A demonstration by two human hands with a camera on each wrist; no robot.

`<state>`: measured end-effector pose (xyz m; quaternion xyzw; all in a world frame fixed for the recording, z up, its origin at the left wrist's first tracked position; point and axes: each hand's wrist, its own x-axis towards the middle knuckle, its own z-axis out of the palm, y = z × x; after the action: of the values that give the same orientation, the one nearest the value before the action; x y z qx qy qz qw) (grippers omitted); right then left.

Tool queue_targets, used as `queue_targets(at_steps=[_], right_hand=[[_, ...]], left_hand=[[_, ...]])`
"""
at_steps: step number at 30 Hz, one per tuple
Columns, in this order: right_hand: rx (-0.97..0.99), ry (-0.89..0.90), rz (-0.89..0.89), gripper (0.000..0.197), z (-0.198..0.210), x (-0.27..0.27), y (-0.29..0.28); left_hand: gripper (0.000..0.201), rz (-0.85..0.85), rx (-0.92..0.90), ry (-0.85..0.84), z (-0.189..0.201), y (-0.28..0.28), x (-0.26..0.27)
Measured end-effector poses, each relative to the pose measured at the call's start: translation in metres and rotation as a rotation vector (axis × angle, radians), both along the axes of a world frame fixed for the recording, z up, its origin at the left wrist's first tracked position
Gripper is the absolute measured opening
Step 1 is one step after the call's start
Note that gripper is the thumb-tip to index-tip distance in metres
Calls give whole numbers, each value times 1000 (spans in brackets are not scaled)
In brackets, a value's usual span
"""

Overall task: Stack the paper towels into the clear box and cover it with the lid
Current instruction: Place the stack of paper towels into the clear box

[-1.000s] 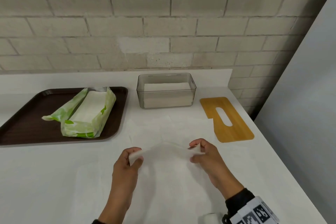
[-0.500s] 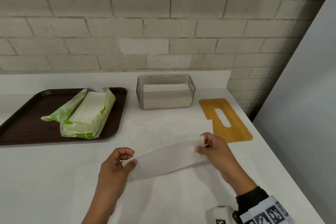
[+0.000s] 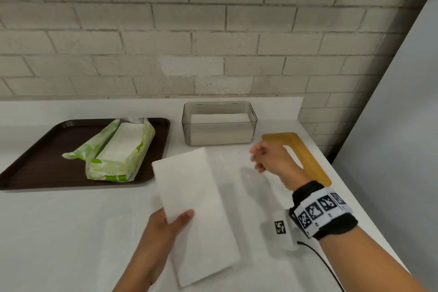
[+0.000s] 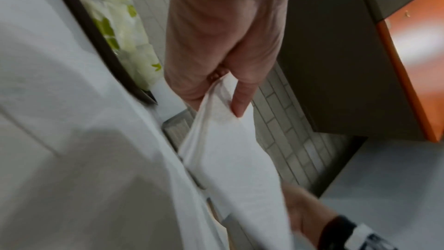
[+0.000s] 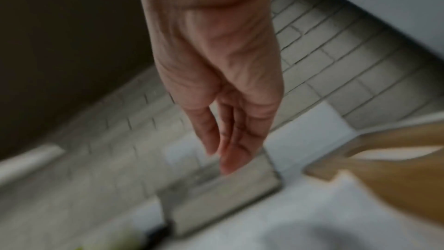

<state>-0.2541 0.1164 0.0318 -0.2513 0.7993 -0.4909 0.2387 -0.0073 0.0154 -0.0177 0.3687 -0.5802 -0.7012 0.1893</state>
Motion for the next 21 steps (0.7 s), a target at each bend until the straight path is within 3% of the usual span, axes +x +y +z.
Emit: queue_targets(at_steps=[2, 4, 7, 11, 14, 18, 21], right_hand=[[415, 30, 21, 5, -29, -15, 3], [665, 67, 92, 24, -52, -20, 2], [688, 53, 116, 41, -61, -12, -6], [831, 175, 160, 65, -77, 2, -22], [775, 198, 99, 67, -80, 7, -24], [719, 207, 80, 94, -79, 14, -21], [753, 182, 73, 97, -76, 20, -28]], left_hand=[[28, 58, 11, 18, -5, -9, 10], [26, 105, 2, 17, -10, -15, 17], [28, 135, -14, 0, -16, -19, 23], [23, 144, -20, -12, -23, -19, 25], [18, 153, -32, -10, -24, -17, 25], [13, 188, -29, 40, -19, -16, 24], [16, 187, -31, 53, -17, -13, 24]])
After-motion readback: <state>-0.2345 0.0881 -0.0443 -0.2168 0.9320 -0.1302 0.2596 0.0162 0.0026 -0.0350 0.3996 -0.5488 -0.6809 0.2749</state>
